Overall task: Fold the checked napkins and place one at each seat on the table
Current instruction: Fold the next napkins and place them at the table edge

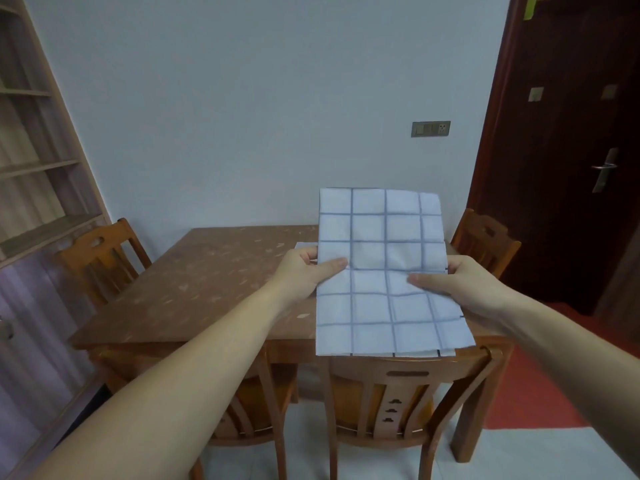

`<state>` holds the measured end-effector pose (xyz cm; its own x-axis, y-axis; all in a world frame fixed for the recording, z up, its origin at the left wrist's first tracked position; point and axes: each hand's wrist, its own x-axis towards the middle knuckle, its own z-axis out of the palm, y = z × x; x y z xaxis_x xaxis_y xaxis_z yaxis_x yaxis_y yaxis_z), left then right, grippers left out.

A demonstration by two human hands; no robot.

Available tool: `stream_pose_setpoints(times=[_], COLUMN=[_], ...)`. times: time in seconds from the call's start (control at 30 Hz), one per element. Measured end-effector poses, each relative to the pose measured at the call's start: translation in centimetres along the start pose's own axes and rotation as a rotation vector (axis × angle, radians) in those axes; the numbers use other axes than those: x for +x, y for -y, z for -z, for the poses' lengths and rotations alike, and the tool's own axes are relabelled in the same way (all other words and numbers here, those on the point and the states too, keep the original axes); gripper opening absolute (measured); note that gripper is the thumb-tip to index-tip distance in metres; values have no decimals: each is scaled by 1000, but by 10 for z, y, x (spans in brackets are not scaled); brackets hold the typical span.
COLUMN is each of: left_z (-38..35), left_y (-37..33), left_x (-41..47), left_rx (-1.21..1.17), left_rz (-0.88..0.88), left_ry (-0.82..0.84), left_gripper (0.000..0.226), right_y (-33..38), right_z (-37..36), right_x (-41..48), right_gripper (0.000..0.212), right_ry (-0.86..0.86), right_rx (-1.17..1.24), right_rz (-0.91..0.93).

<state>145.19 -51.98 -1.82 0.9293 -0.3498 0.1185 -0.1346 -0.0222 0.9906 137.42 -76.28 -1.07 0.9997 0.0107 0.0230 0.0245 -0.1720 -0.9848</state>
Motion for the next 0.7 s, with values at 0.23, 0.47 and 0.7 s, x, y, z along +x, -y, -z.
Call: stream_pose_setpoints(times=[0.23, 0.47, 0.7], left_z=[1, 1, 1], left_y=[4, 9, 10], left_x=[-4, -6, -4], left_rx=[3, -66, -180], left_rz=[96, 161, 164], left_ry=[115, 161, 167], left_gripper=[10, 20, 27], right_y=[-2, -3, -4], right_z=[4, 7, 17], right_x=[2, 1, 5], right_gripper=[19, 23, 29], right_ry=[15, 76, -1], right_rx=[36, 157, 236], right_rz=[-61, -123, -169])
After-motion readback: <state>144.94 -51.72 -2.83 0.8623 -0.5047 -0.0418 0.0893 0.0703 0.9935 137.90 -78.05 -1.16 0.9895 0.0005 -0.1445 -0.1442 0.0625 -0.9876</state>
